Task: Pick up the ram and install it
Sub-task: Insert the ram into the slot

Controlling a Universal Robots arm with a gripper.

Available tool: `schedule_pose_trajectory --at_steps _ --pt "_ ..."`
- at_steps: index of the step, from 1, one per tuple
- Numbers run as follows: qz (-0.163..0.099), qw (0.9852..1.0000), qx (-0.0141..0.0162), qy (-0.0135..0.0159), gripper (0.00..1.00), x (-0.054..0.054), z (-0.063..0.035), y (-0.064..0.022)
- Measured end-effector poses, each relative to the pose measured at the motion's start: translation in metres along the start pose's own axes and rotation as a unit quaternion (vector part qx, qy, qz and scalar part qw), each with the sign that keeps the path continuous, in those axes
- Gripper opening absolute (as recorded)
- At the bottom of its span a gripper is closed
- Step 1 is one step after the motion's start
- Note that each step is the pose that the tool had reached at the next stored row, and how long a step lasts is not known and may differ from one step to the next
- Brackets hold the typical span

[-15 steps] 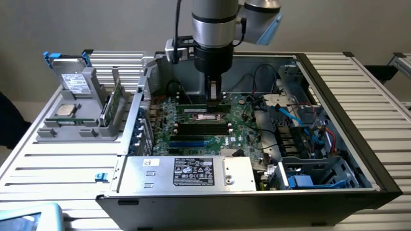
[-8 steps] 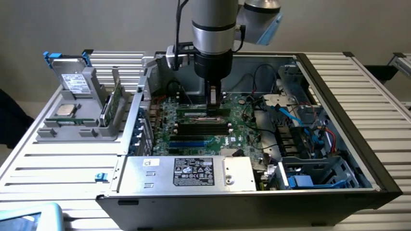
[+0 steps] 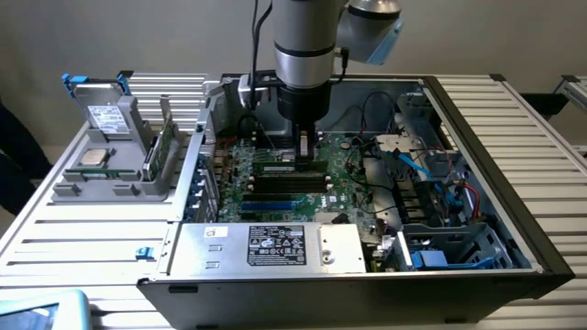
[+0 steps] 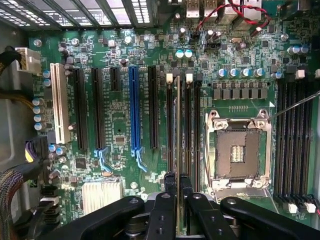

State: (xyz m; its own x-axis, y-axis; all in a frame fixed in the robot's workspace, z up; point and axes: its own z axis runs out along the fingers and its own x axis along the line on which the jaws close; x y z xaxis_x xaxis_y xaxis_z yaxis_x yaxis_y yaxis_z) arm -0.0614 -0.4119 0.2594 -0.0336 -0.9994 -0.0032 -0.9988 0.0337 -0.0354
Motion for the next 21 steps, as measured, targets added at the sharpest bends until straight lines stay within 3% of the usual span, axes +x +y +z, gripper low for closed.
schedule_pose_trajectory --at_steps 11,12,14,15,17,21 --pt "-0.001 1.0 -0.0001 0.0 0.15 0.0 0.0071 -0.0008" --pt "-0.001 1.0 0.0 0.0013 0.15 0.0 0.0074 -0.0008" --pt "-0.002 1.0 0.0003 0.0079 0.15 -0.002 0.0079 -0.0007" --pt "-0.002 1.0 0.0004 0.0091 0.15 -0.002 0.0083 -0.0007" --pt "-0.002 0.9999 0.0005 0.0108 0.15 -0.003 0.009 -0.0007" --pt "-0.002 0.9999 0.0005 0.011 0.15 -0.002 0.0132 -0.0005"
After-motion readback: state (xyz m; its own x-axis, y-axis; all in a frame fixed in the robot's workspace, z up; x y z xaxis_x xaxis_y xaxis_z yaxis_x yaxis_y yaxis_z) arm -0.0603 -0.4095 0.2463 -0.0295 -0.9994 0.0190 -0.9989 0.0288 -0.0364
